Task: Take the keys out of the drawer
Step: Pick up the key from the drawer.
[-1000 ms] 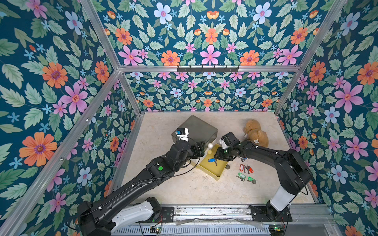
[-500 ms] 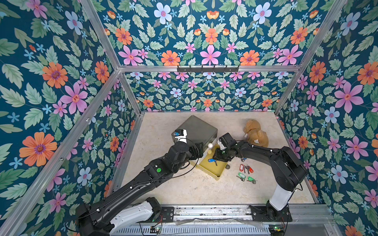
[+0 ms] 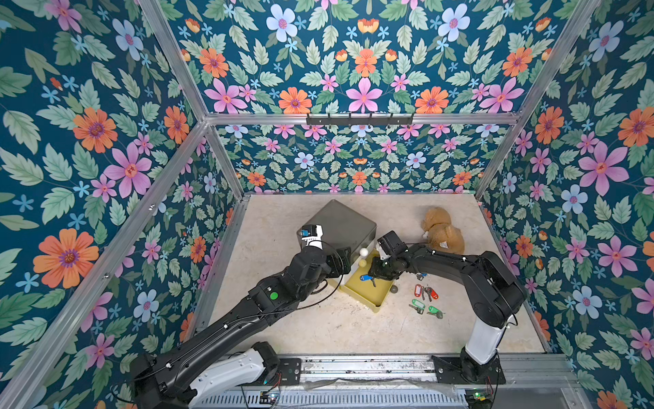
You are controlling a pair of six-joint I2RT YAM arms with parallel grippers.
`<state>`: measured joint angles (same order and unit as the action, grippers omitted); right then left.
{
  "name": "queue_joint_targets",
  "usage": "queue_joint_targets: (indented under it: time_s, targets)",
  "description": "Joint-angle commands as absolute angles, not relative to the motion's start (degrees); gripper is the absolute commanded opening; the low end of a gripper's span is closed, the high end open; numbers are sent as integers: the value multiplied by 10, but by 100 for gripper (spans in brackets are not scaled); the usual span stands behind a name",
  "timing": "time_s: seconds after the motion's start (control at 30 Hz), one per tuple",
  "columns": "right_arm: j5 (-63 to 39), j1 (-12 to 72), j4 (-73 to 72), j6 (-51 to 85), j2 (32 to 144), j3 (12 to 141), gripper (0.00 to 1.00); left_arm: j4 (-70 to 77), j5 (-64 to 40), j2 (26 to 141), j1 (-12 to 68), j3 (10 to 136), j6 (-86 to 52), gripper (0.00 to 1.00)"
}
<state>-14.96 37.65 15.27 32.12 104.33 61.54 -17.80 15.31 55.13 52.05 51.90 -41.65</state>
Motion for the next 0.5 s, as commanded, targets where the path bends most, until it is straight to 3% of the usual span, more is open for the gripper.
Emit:
queue_joint_targets:
  time_s: [0.0, 0.47]
  targets:
    - [-138, 377, 150, 324, 1048, 620, 28, -181, 162, 549, 519, 519, -415, 99]
    - [-128, 377, 156, 323, 1043, 627, 7, -181, 164, 547, 519, 512, -415, 99]
